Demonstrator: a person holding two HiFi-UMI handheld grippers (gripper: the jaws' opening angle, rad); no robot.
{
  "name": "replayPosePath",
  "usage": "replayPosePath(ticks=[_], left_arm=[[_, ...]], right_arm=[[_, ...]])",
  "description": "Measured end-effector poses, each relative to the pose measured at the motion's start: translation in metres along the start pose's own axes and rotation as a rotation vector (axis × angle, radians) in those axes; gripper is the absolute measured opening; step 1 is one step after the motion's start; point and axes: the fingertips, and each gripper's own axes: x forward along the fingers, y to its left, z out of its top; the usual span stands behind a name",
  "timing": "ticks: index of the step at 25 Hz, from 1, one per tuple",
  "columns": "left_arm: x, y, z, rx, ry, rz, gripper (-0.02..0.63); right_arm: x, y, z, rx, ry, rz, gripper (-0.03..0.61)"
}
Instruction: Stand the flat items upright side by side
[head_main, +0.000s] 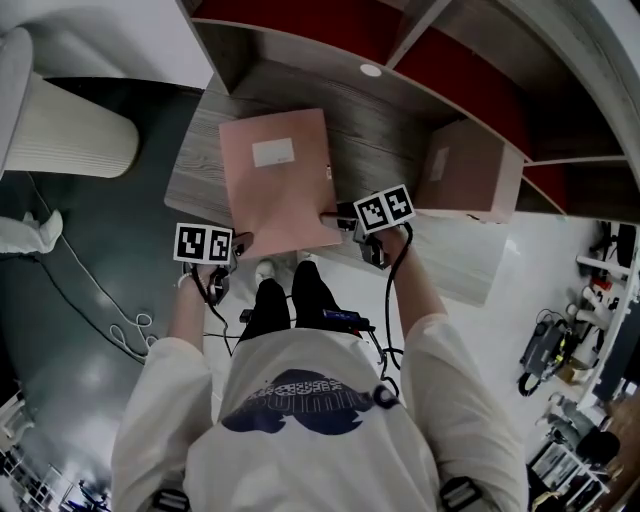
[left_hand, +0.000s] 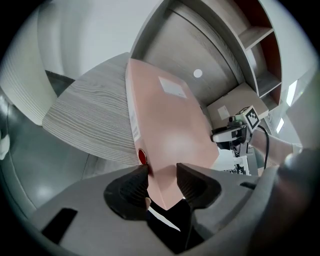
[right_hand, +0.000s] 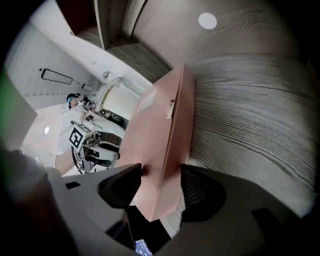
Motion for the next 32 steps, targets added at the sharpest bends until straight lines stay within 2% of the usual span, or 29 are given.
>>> replayPosePath(ticks=[10, 17, 26, 32], left_arm=[[-0.001, 0.0, 0.0, 0.006, 0.015, 0.0, 0.181], [-0.004, 0.005, -0.002, 0.006, 0.019, -0.029, 0.18], [-0.016, 0.022, -0.003, 0.047, 0.035, -0.045, 0.181], [-0.027, 0.033, -0.008, 0.079, 0.006, -0.076, 0.178]], right_arm=[[-0.004, 0.005, 0.001, 0.012, -0.002, -0.013, 0.221], [-0.012, 0.018, 0.004, 0.014, -0.036, -0.025, 0.207], [-0.007, 0.045, 0.01, -0.022, -0.022, -0.062, 0.195], [-0.007, 0.068, 0.012, -0.052, -0.053, -0.103, 0.183]])
